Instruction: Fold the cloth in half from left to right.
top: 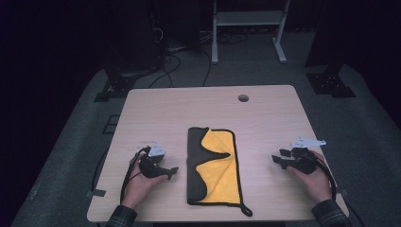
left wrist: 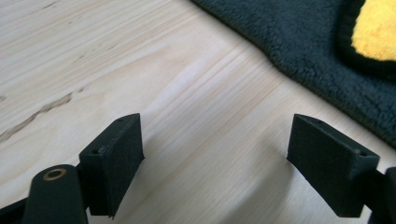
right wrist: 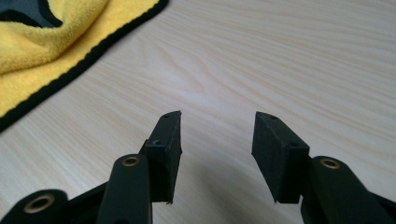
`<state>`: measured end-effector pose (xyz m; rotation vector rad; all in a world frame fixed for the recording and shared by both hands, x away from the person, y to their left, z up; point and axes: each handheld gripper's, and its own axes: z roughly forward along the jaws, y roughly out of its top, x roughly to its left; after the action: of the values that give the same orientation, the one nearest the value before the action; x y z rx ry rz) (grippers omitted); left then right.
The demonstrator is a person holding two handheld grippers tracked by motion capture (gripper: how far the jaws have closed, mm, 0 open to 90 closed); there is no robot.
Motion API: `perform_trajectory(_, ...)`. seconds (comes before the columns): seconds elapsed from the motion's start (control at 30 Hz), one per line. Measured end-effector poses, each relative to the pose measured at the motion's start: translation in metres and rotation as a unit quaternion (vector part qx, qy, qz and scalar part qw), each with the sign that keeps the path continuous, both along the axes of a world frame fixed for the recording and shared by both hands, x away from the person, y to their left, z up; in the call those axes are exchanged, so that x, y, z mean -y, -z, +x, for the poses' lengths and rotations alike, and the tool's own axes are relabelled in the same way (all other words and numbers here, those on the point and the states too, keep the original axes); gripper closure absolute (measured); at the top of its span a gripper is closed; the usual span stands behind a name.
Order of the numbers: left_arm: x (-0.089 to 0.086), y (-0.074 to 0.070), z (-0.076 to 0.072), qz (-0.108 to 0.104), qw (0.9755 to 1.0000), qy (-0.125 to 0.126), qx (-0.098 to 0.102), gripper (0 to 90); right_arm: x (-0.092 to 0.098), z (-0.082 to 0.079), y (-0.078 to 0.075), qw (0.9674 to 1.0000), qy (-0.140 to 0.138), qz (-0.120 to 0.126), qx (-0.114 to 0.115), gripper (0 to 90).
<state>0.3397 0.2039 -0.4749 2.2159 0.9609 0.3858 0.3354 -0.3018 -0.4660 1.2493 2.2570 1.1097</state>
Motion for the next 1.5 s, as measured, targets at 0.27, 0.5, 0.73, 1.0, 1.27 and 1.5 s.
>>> perform_trajectory(0.27, -0.007, 0.008, -0.003, -0.009, 0.9997, 0.007, 0.021, 1.6, -0.020, 0.009, -0.006, 0.9996, -0.025, 0.005, 0.008, 51.4)
perform_trajectory(0.5, -0.007, 0.008, -0.003, -0.006, 0.9998, 0.006, 0.020, 0.9, -0.050, 0.019, -0.018, 0.9979, -0.061, 0.013, 0.017, 53.6)
perform_trajectory(0.73, -0.005, 0.009, -0.002, -0.006, 0.9998, 0.006, 0.017, 0.0, -0.087, 0.030, -0.025, 0.9947, -0.099, 0.020, 0.022, 56.2)
perform_trajectory(1.0, -0.005, 0.009, -0.002, -0.007, 0.9998, 0.007, 0.017, 0.0, -0.129, 0.045, -0.027, 0.9906, -0.132, 0.034, 0.013, 55.5)
perform_trajectory(1.27, -0.005, 0.009, -0.002, -0.008, 0.9998, 0.006, 0.017, 0.0, -0.169, 0.058, -0.017, 0.9864, -0.163, 0.022, 0.009, 57.4)
perform_trajectory(1.5, -0.005, 0.009, -0.002, -0.006, 0.9998, 0.007, 0.018, 0.0, -0.197, 0.071, -0.015, 0.9834, -0.181, 0.017, 0.005, 60.5)
